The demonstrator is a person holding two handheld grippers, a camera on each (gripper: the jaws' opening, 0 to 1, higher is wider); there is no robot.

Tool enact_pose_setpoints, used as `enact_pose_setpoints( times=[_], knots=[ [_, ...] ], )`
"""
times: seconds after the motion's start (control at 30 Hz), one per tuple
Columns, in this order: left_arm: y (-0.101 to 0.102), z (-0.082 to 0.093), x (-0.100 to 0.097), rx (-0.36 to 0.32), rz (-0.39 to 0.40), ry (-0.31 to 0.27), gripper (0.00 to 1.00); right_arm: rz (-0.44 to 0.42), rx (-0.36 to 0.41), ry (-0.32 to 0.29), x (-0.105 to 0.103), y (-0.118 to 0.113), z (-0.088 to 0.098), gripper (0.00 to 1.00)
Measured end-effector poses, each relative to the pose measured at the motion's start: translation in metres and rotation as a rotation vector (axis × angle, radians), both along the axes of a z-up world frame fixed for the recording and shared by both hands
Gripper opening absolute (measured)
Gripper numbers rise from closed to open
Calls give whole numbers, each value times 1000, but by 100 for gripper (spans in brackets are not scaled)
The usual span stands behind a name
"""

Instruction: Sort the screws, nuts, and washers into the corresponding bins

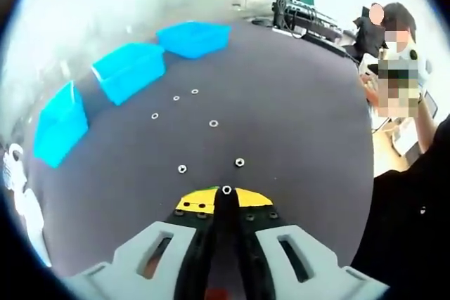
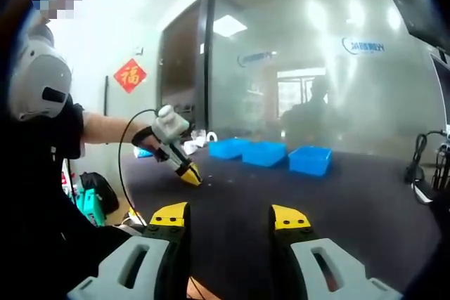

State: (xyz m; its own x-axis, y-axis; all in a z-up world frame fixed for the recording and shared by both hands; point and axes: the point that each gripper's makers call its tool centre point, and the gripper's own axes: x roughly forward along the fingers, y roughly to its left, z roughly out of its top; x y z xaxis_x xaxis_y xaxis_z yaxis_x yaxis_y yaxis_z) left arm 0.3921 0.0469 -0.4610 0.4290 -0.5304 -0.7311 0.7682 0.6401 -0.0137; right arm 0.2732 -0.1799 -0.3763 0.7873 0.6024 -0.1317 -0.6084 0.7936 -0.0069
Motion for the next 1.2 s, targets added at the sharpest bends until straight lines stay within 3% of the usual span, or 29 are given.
enact_pose_setpoints(
  times=[0.23,0.53,0.73,0.9,1.2],
  knots=[
    [-1,0,0,-11,-8,-8,6,2,-2,0,-1,2,0,40],
    [5,5,-2,-79,25,-28,6,6,-8,-5,0,4,2,40],
    [7,20,-1,-201,79,-73,6,7,-10,-13,2,5,5,40],
    [11,41,1,-295,135,-160,6,12,-13,-20,3,9,9,40],
    [18,72,4,-360,183,-317,6,17,-24,-25,4,14,14,40]
  ],
)
